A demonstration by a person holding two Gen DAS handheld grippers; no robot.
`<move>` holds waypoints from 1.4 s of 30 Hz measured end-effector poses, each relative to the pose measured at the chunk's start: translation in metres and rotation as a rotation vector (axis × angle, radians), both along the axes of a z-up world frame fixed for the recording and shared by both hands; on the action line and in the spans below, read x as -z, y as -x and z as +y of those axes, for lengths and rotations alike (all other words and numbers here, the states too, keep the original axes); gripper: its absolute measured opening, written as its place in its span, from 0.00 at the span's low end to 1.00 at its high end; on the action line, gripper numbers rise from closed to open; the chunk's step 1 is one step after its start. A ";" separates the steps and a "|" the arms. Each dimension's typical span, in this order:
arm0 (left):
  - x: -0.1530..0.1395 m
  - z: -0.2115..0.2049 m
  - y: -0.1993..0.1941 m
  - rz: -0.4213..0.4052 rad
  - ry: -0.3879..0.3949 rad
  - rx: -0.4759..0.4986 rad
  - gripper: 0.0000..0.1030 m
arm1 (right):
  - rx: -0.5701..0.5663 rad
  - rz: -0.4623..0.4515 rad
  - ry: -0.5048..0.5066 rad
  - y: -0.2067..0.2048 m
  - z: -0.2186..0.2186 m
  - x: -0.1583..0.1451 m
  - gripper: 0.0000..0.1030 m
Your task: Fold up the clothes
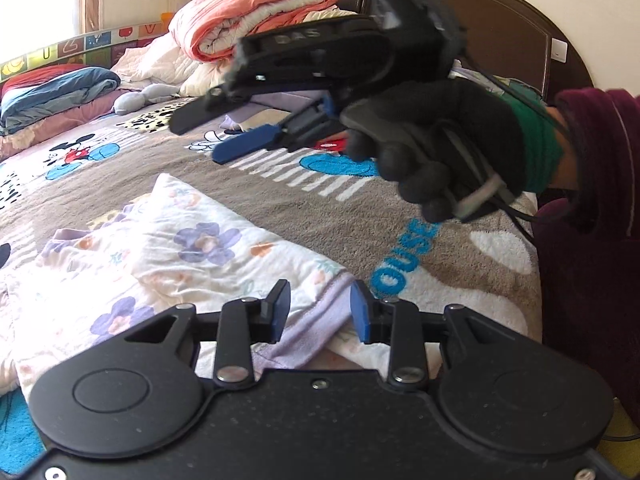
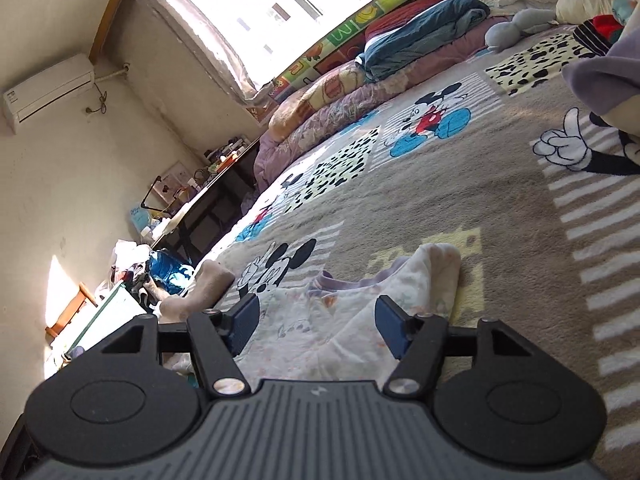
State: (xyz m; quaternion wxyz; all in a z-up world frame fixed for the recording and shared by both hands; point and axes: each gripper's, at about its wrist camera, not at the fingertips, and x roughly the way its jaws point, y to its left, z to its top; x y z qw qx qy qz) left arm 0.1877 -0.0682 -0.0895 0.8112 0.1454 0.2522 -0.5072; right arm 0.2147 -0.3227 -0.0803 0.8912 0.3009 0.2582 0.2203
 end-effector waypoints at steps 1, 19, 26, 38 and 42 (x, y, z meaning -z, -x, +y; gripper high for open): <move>-0.002 0.006 0.000 0.001 0.006 -0.013 0.30 | -0.009 -0.018 0.011 0.015 0.003 -0.001 0.61; -0.007 0.181 -0.060 0.278 0.393 -0.973 0.53 | 0.000 -0.105 -0.070 0.115 0.005 0.040 0.61; 0.029 0.254 -0.068 0.491 0.599 -1.324 0.53 | 0.094 -0.107 -0.275 0.111 -0.036 0.046 0.67; 0.047 0.280 -0.099 0.501 0.769 -1.362 0.14 | 0.090 -0.015 -0.343 0.075 -0.038 0.077 0.70; 0.036 0.276 -0.093 0.431 0.779 -1.309 0.08 | 0.060 -0.016 -0.339 0.066 -0.031 0.078 0.70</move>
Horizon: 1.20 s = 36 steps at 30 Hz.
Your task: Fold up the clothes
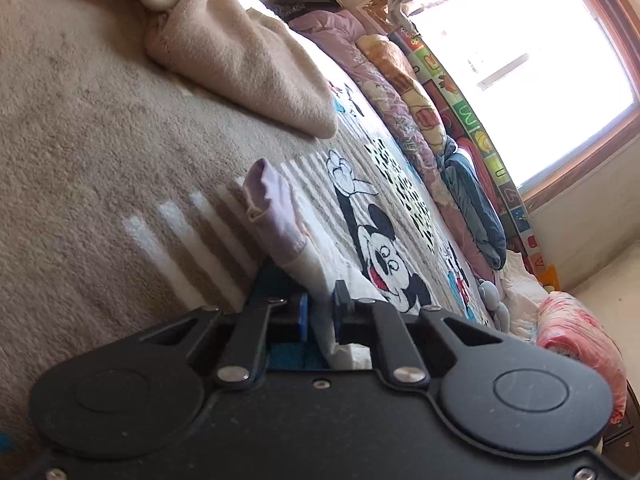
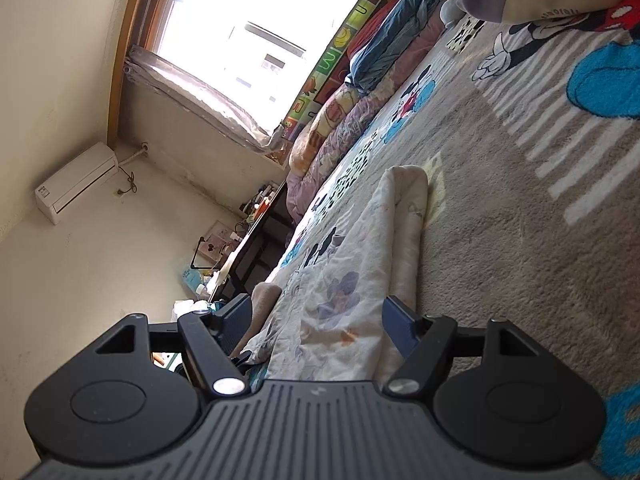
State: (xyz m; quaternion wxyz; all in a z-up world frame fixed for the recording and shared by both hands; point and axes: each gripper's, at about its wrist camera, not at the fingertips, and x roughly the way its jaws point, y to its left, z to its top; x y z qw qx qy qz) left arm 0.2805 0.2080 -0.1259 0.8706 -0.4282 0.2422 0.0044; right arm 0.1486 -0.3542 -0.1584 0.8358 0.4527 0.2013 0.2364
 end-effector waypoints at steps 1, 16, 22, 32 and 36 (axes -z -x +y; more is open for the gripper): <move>-0.005 -0.004 0.002 -0.028 -0.018 0.013 0.08 | -0.006 -0.001 0.000 -0.002 0.001 0.000 0.70; -0.088 -0.158 0.031 -0.328 -0.590 0.266 0.08 | -0.079 -0.033 0.180 -0.005 0.013 -0.021 0.70; -0.099 -0.234 0.034 -0.369 -0.796 0.369 0.08 | -0.123 -0.057 0.185 -0.001 0.015 -0.029 0.71; -0.083 -0.359 0.024 -0.324 -1.050 0.541 0.08 | 0.003 0.026 -0.097 -0.006 -0.033 -0.010 0.73; -0.064 -0.395 0.020 -0.279 -1.122 0.611 0.08 | 0.070 0.106 -0.289 -0.008 -0.057 0.013 0.75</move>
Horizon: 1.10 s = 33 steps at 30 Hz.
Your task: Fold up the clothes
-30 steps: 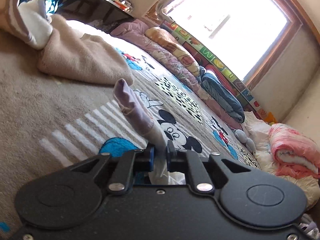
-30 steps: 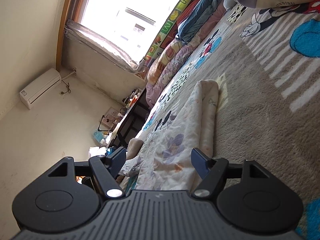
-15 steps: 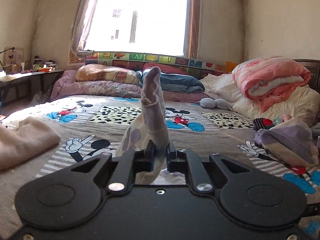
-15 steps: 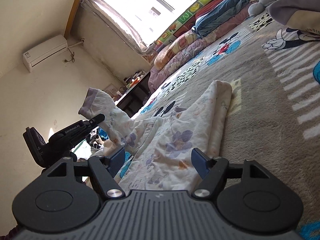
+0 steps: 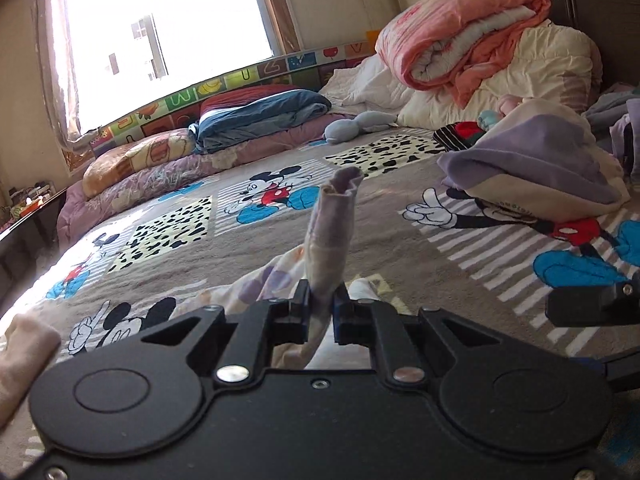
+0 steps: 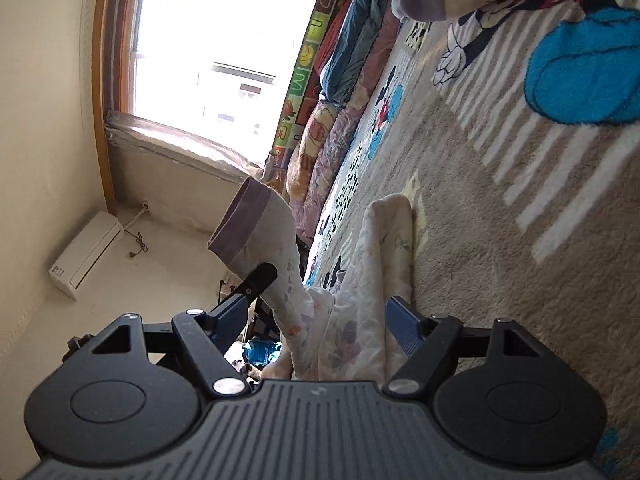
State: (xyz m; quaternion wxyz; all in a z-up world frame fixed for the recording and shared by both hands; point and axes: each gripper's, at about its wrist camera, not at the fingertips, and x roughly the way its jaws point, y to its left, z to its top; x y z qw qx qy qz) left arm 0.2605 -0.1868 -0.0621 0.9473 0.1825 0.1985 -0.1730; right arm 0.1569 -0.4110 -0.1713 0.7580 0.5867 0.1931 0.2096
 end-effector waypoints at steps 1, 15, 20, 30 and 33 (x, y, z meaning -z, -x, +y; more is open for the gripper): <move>0.005 -0.009 -0.001 0.008 -0.025 0.009 0.08 | 0.015 0.022 -0.042 -0.001 -0.005 0.007 0.75; 0.011 -0.018 0.027 0.083 -0.027 0.076 0.34 | 0.021 0.071 -0.165 -0.014 -0.019 0.035 0.78; -0.016 0.097 0.078 0.033 0.113 -0.086 0.33 | -0.007 0.036 0.000 -0.014 -0.006 0.023 0.78; 0.022 0.243 0.130 0.183 0.373 -0.270 0.29 | -0.005 0.010 0.116 -0.013 0.011 0.013 0.79; 0.033 0.241 0.132 0.211 0.365 -0.195 0.29 | 0.055 0.039 0.053 -0.016 0.011 0.015 0.79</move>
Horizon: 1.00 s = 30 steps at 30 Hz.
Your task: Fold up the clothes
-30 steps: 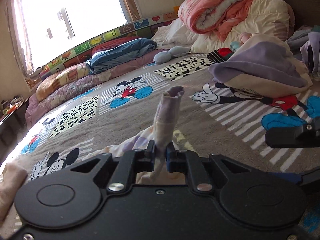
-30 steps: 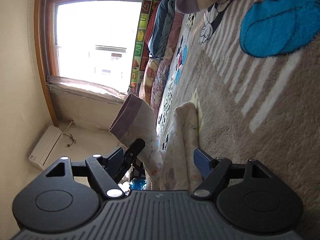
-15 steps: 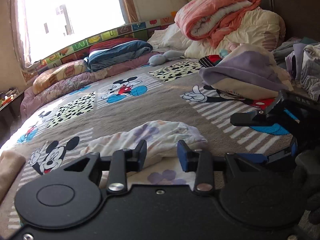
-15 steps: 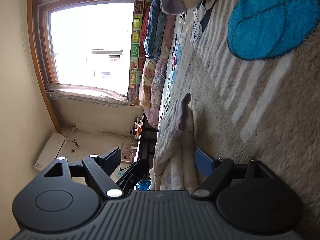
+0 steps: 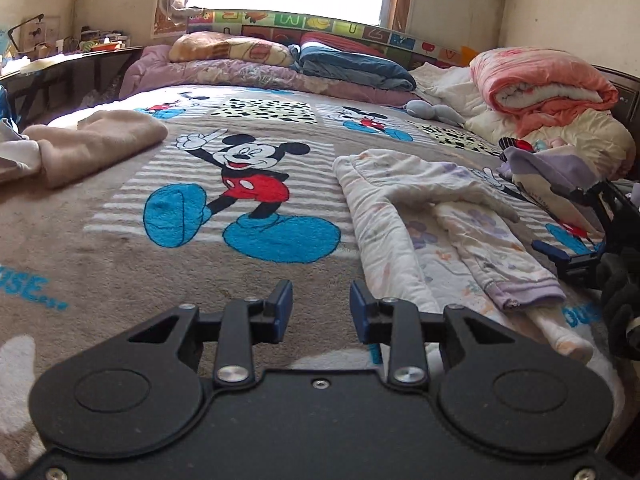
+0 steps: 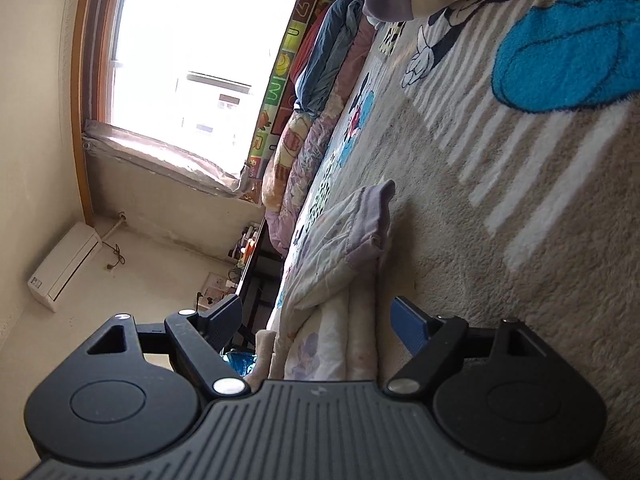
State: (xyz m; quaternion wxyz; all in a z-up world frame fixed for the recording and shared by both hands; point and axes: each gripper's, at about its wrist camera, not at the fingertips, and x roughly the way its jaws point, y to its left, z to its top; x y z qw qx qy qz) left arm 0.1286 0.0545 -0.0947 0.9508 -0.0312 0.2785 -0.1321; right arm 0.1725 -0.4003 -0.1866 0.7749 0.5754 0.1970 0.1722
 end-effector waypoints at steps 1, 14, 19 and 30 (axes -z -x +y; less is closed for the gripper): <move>0.003 0.000 0.000 0.004 0.002 0.024 0.29 | 0.012 0.010 -0.012 -0.003 0.001 0.000 0.80; 0.015 -0.009 -0.002 -0.011 0.055 0.211 0.29 | 0.066 0.110 0.135 -0.071 0.037 -0.024 0.29; 0.021 -0.027 -0.005 -0.005 0.034 0.262 0.29 | 0.055 0.015 0.224 -0.081 0.046 -0.063 0.19; 0.037 -0.053 -0.008 0.047 -0.015 0.323 0.28 | 0.048 -0.007 0.589 -0.066 0.072 -0.117 0.54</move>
